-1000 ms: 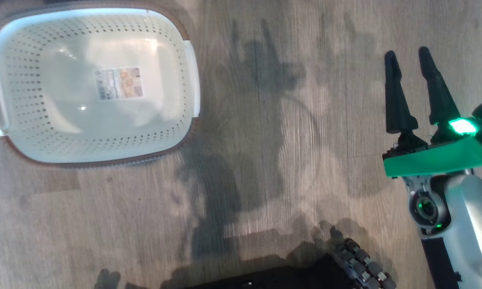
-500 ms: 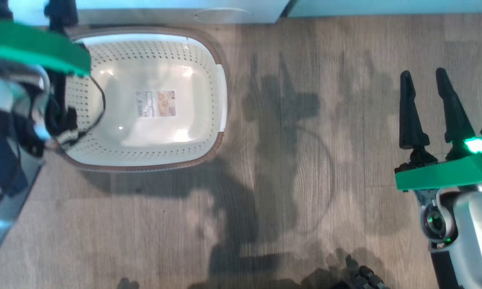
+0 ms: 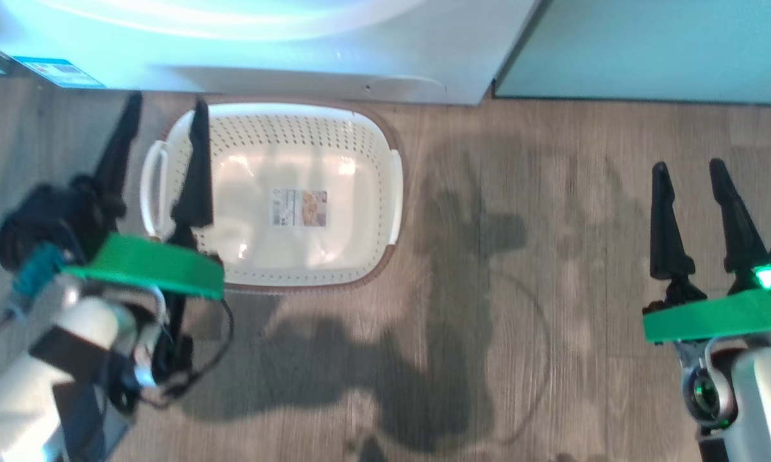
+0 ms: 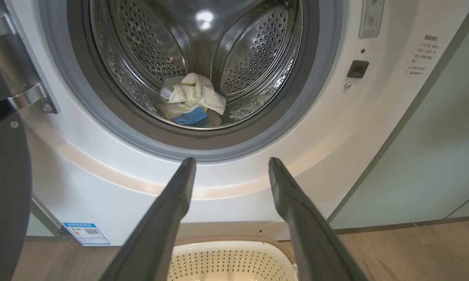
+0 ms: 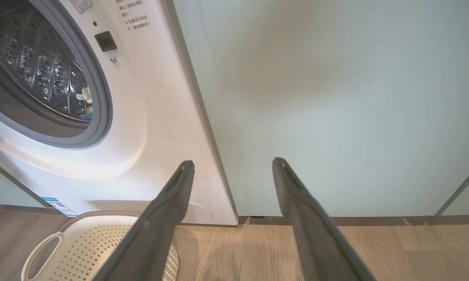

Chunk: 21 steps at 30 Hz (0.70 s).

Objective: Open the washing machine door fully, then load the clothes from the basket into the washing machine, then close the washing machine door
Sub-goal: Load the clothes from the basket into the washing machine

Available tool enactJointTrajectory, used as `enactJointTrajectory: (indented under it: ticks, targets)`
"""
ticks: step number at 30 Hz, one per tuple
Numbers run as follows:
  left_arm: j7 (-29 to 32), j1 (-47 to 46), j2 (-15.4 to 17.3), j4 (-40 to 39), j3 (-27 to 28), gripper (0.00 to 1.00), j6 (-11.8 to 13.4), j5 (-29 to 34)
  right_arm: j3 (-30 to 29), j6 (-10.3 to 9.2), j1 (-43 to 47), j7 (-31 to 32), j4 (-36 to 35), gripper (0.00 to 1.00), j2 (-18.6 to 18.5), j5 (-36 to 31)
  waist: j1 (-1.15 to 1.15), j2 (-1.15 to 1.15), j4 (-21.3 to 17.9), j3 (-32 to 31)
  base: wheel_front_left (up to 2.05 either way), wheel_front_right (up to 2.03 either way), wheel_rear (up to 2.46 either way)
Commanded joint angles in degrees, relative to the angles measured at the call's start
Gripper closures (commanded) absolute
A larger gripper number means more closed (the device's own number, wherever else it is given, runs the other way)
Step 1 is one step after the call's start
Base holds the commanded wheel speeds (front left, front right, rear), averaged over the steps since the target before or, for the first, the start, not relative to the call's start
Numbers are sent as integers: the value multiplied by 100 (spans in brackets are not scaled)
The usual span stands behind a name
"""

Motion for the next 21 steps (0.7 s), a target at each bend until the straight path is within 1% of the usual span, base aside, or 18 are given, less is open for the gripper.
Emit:
enactJointTrajectory:
  ticks: [1,5,15,17,21]
  targets:
    - [-48,-4,131,-197,261,0,442,37,66,-16,105,-16,-197,0,-51,-52,1,0,110,-169,0,0,0]
    - [-86,482,-15,-247,205,0,515,62,-55,-16,335,106,-372,0,-65,-121,1,0,231,-481,0,0,0]
    - [-118,1209,-264,-37,69,0,498,140,-241,-16,1017,492,-850,0,-41,-224,1,0,372,-1205,0,0,0]
    - [-121,1304,-343,-10,99,0,453,78,-281,-16,1141,543,-915,0,-32,-231,1,0,399,-1350,0,0,0]
    - [-125,1496,-378,117,161,0,332,46,-344,-16,1371,648,-1006,0,-16,-242,1,0,439,-1620,0,0,0]
